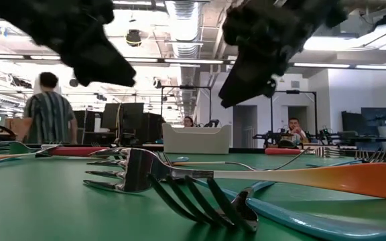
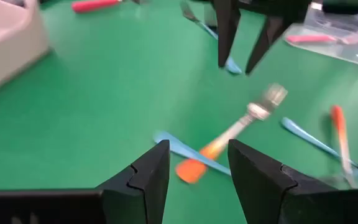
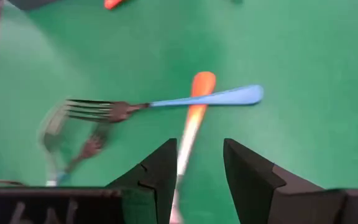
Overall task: Sort silverware by color (type)
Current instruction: Put the pink fork into the transparent bin
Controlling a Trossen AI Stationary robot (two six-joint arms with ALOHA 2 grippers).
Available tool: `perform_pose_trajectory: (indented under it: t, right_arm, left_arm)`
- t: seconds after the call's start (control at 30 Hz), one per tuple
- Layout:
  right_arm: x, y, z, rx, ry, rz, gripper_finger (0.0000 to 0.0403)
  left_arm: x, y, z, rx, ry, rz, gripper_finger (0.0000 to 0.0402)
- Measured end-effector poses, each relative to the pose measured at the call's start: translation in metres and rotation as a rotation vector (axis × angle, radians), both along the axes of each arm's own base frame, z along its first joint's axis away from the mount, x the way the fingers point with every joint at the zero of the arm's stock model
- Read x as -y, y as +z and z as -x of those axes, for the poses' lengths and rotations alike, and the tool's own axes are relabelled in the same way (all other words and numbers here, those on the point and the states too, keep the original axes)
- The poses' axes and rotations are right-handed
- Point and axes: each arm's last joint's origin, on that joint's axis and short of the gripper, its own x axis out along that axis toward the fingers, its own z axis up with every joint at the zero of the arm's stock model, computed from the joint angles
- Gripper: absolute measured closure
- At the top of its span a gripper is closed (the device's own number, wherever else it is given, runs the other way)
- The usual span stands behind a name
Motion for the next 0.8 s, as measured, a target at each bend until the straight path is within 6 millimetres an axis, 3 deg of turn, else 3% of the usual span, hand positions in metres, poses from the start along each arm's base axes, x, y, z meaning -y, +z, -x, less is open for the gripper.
perform_pose_trajectory:
  t: [0.1,0.3,0.5,0.67,0.8]
  right_arm:
    - [0.023,0.002,-0.005,0.020,-0.008,0.017,0.0248]
    - [0.068,0.001,-0.009,0.036,-0.239,-0.133,0.0248]
    - [0.078,-0.004,-0.005,-0.043,-0.309,-0.339,0.0248]
    - [0.084,-0.003,-0.004,-0.043,-0.307,-0.358,0.0248]
    - [0.087,-0.003,-0.004,-0.043,-0.318,-0.389,0.0248]
  left_arm:
    - [-0.031,0.017,-0.001,0.042,0.016,0.037,0.0252]
    - [-0.077,0.077,0.015,0.238,-0.027,0.206,0.0252]
    - [-0.088,0.105,0.039,0.373,-0.048,0.340,0.0252]
    - [-0.093,0.113,0.054,0.407,-0.022,0.325,0.0252]
    - [-0.101,0.135,0.060,0.510,0.030,0.343,0.0253]
